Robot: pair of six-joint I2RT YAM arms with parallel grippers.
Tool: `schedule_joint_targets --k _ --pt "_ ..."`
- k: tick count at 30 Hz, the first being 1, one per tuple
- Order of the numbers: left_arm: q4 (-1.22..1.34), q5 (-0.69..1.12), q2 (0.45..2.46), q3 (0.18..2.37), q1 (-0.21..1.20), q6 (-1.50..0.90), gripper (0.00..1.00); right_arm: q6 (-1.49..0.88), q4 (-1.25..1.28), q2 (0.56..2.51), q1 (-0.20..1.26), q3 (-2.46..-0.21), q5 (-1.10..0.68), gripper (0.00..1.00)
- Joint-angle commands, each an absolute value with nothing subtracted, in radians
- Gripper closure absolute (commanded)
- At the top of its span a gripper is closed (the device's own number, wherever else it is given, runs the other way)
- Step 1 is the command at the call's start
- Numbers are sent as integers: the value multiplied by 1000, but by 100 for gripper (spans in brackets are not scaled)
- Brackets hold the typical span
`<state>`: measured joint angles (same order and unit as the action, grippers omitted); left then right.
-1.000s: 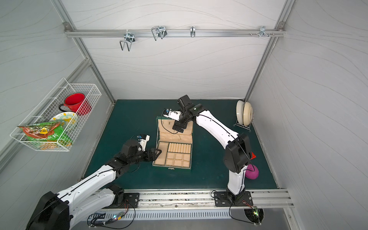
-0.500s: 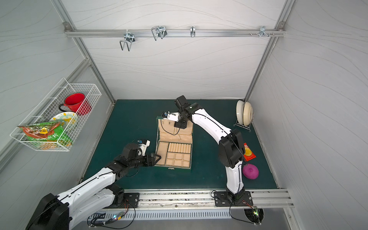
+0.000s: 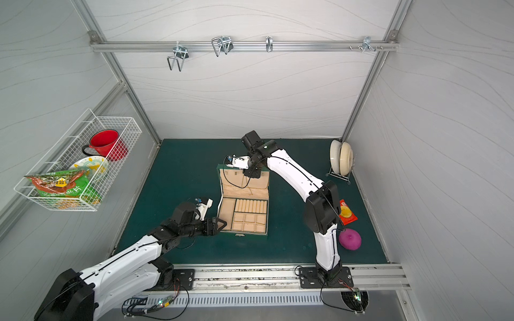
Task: Put jewelry chain into jewelry box
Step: Close the fastener on the jewelry box.
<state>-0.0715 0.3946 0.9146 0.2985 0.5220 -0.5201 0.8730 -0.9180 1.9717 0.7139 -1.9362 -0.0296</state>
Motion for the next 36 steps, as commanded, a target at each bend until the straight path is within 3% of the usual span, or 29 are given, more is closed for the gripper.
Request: schedule_joint_targets --k 1,5,8,10,13,17,20,24,28,32,36 --pt "-66 467 895 294 566 -534 22 857 -948 2013 724 -1943 21 79" --pt "-59 483 860 272 574 -549 22 865 -944 2002 726 -1920 29 83" --pt "-30 510 840 256 583 -556 23 862 -909 1971 726 -1880 34 79" --pt "-6 526 839 249 591 -561 22 846 -876 1939 725 -1856 32 65" --pt "-54 480 826 268 601 -540 20 802 -831 1879 723 -1830 26 37" --pt "-257 181 681 325 601 -490 3 686 -735 1742 720 -1770 29 16" --pt "-332 2 588 372 601 -444 0 540 -655 1621 721 -1687 65 13" --pt "-263 -91 577 439 603 -343 6 232 -502 1423 702 -1486 55 11" --pt "-171 34 739 582 607 -139 14 -97 -298 1228 677 -1211 -5 10" --pt "-330 109 952 801 617 131 13 -286 -197 1101 667 -1010 -47 12" --pt "-397 201 1091 874 616 500 13 -464 -153 1019 649 -876 -74 15"
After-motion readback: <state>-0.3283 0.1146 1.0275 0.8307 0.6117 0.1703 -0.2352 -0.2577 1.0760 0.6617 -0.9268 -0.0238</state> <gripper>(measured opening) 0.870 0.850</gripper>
